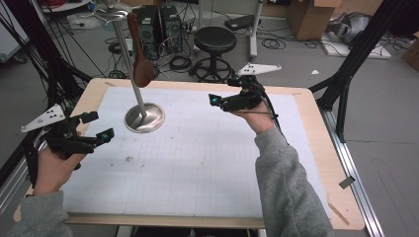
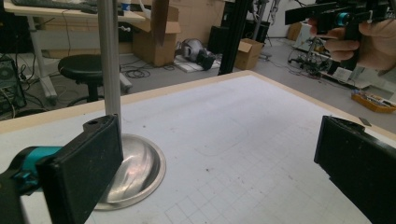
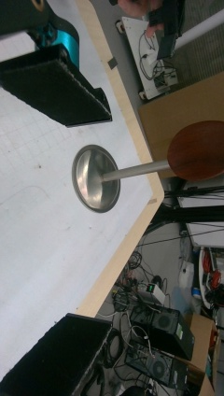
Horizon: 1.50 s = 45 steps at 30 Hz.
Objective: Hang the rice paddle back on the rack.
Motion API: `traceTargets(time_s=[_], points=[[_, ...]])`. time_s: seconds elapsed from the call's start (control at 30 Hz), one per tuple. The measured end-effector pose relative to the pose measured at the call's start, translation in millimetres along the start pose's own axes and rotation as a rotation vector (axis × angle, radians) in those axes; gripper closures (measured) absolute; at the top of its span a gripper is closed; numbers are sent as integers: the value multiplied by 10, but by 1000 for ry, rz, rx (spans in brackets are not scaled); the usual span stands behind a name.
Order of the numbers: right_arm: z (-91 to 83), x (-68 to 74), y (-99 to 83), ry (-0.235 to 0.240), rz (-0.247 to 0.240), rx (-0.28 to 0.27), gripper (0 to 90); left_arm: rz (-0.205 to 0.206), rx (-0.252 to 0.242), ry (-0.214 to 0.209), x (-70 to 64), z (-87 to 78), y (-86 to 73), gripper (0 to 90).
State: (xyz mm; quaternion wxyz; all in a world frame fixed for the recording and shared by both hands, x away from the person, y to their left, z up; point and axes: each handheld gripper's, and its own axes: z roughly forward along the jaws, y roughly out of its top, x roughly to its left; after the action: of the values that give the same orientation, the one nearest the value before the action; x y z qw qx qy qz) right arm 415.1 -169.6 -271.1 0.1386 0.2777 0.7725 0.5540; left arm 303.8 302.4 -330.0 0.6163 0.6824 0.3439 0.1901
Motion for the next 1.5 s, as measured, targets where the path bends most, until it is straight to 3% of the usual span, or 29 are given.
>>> traceTargets(time_s=[1.5], points=[[-599,-155,-737,-87,27,-24,15,21,24,-16,-38,152,-36,17]])
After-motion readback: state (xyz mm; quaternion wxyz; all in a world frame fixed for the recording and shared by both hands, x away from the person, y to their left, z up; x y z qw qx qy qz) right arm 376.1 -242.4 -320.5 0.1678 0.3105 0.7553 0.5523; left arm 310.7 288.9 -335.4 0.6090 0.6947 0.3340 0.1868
